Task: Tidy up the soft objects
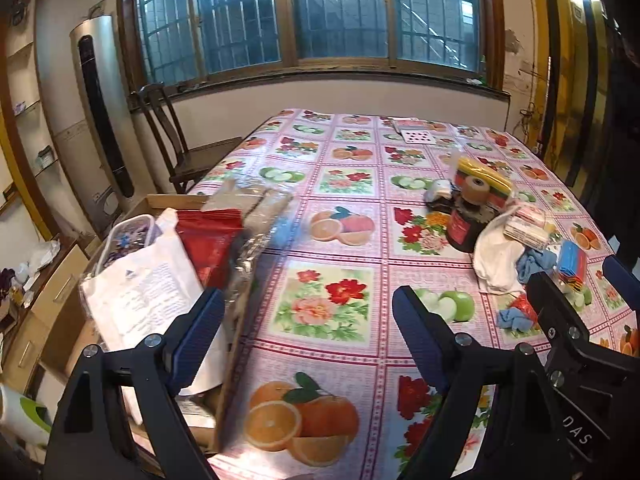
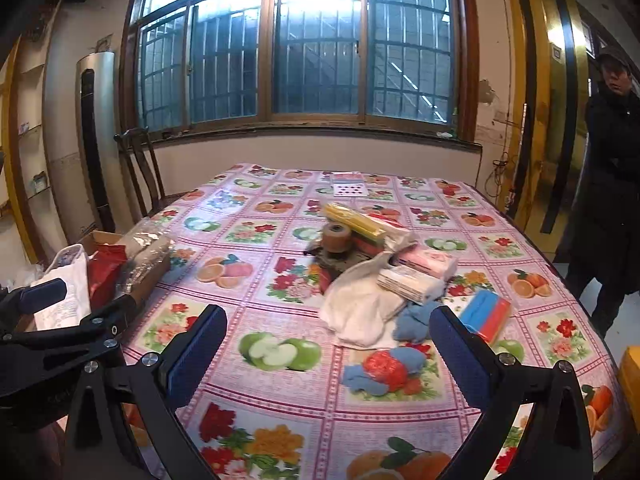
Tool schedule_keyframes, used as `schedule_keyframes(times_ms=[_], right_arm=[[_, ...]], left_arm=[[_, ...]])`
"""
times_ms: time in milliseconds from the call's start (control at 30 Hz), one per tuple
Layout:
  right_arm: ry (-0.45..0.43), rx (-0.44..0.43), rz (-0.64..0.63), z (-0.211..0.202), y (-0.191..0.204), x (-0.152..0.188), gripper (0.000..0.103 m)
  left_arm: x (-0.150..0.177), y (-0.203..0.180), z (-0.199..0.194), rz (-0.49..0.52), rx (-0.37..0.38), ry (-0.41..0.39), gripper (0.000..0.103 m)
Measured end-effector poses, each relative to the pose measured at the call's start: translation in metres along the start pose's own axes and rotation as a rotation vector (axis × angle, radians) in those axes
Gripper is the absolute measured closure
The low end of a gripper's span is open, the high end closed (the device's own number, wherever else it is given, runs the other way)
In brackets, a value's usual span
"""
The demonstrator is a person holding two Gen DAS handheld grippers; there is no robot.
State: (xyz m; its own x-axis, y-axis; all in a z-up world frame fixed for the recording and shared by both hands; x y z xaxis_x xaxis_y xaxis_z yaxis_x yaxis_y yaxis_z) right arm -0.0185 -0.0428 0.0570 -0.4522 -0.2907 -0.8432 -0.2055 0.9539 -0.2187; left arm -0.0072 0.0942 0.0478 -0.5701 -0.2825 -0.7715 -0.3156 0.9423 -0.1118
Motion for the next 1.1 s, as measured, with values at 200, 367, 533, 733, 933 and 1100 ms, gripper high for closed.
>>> schedule_keyframes(times_ms=[200, 367, 533, 733, 933, 1100], right_arm=[[-0.060, -0.081, -0.105, -0.007, 0.075, -0.042, 0.001], [-0.106, -0.173, -0.179, -0.013, 0.139, -0.063, 0.001], [-0.098, -0.210, -0.225, -0.007, 0.177, -0.065, 0.001], [-0.116, -0.188, -0.278, -0.005, 0.195, -0.062, 0.001], [-0.121, -0.177, -0.284, -0.004, 0.193, -0.062, 0.001], [-0.126, -0.173, -0.276, -0.002, 0.187, -0.061, 0.001]], left_arm=[[-0.018, 0.076, -0.017, -0.088, -0.123, -0.045, 0.016], [-0.028, 0.140, -0.020, -0.183, -0.205, -0.064, 0.016], [-0.022, 0.179, -0.016, -0.229, -0.229, -0.064, 0.017], [-0.015, 0.194, -0.007, -0.247, -0.235, -0.044, 0.017], [-0.016, 0.195, 0.000, -0.252, -0.208, -0.024, 0.017], [-0.017, 0.187, 0.001, -0.230, -0.209, -0.042, 0.017]])
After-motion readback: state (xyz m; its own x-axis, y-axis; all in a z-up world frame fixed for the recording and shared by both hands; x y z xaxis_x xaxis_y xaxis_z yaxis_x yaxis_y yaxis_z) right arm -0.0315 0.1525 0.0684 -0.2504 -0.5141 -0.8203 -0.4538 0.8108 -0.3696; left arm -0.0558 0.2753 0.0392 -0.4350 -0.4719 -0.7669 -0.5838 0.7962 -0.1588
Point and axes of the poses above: each gripper's, at about its wrist camera, not at the fingertips, and z roughly the way its jaws point, y to its left, x to its underside, the point moved 4 cm from there along z, roughly the way its jaws point, and after that the axes turned 13 degrees about -z, right-handed, at the moved point
